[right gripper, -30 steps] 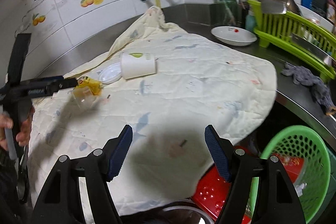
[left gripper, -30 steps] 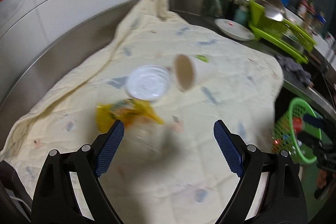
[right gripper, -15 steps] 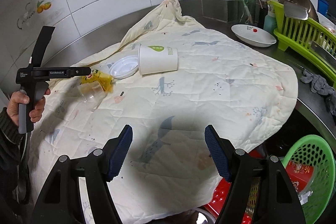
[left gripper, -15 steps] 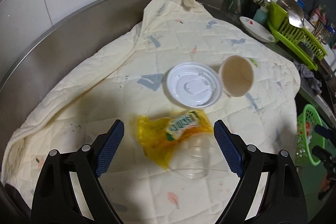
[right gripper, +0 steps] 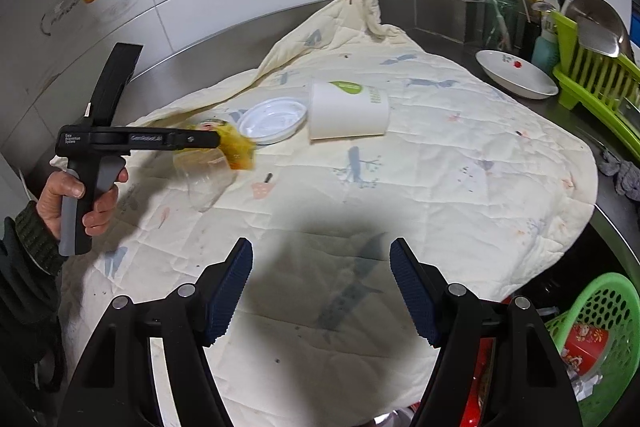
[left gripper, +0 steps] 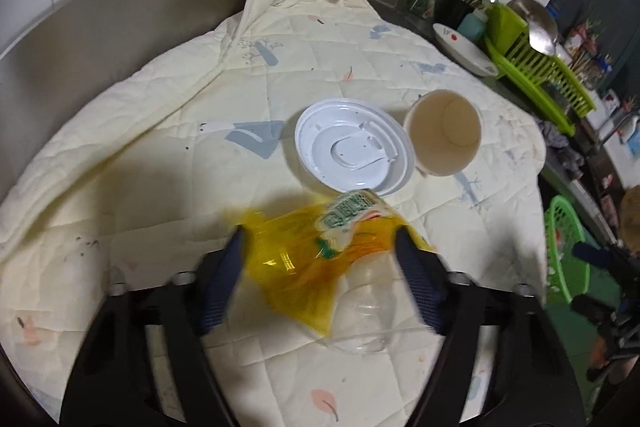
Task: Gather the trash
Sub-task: 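Grasp the yellow snack wrapper with the left tool while the right tool grasps the clear plastic cup, then carry the wrapper and clear cup over the green basket and open both tools to drop them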
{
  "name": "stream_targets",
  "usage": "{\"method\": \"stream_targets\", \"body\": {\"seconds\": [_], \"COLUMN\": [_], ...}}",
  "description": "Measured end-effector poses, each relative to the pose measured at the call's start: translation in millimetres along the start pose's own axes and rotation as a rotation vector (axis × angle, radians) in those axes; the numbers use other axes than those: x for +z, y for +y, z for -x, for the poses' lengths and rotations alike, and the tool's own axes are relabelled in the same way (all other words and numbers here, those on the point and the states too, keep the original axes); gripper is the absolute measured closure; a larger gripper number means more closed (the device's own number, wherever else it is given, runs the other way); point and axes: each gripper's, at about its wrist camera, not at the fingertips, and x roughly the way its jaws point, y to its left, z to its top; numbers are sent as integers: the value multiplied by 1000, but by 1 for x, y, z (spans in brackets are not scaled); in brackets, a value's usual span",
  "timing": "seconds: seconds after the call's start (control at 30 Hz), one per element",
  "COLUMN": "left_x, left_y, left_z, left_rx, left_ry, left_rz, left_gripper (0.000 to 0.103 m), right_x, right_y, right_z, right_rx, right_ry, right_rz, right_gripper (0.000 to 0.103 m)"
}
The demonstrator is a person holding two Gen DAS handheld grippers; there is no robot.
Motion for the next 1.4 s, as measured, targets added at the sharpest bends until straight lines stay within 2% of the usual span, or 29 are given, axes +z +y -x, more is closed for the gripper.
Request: {"method": "stream_targets", "body": {"seconds": [0.07,0.2,0.63,0.77,1.13,1.23,1.3,1.4], "left_x": [0,-7,-22,-27,-39,-40,-39,-39], "left_y": [1,-2,21,36,60,61,60,56], "left_z": [-1,2,42,57,79,80,80,80], "left_rx": [-15,12,64,75,113,115,112,124], "left_ry": [2,-24,-130,-162,-202,-204,-205,-204], "left_rz": [10,-7,106,160,238,241,242,225], "left_gripper": [53,61,66,67,67,67,67,67], "right_x": [2,4,14,24,52,53,52,48], "right_y": [6,17,66,77,98,94,91,87], "right_z": [-5,-16,-69,-82,-115,-127,-131,-128], "right_rx": [11,34,175,201,109,89,93,111], "right_ry": [5,19,66,59,43,71,87,94], "right_rz": [3,14,26,-20,-153,-190,-199,-189], "right_gripper": [34,34,34,34,31,31,41,42]}}
